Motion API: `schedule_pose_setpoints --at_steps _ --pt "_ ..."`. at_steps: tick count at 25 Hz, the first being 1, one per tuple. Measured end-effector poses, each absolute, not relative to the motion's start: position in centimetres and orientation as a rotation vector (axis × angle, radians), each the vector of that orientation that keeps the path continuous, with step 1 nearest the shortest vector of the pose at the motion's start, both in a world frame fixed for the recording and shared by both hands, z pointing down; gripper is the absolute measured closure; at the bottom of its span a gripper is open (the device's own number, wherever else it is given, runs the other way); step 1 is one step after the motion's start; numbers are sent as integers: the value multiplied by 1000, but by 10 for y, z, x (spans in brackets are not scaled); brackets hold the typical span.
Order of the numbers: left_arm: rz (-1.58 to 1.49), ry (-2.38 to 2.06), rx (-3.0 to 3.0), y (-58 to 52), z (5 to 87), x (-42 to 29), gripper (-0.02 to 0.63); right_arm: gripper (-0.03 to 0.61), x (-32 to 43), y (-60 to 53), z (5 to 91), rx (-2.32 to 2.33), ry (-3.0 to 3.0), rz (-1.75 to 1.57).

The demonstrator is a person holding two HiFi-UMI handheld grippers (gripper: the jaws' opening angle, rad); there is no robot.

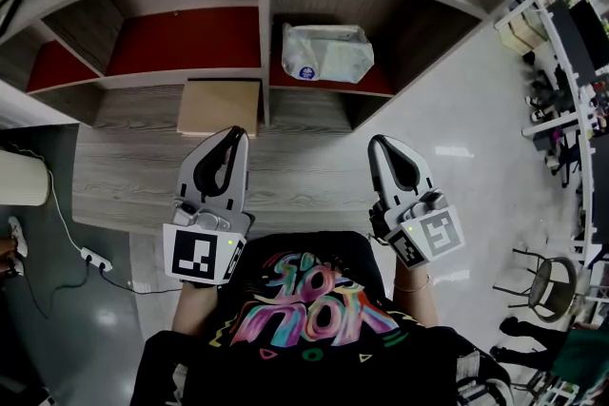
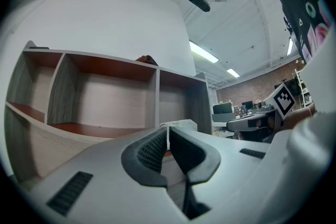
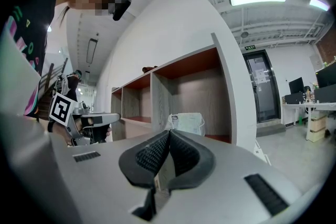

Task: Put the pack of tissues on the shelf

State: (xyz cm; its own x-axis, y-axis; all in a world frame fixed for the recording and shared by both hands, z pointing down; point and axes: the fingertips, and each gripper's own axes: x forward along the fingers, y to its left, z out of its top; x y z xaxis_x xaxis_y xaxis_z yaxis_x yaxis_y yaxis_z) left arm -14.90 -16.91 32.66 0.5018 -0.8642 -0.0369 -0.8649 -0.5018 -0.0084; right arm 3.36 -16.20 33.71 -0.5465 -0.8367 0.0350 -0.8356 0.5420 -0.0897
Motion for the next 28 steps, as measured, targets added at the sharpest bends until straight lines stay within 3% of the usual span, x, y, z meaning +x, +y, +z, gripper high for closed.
schedule_pose_setpoints --at_steps 28 --pt "18 1581 -2695 -164 333 -150 580 563 30 -160 335 -1432 2737 -177"
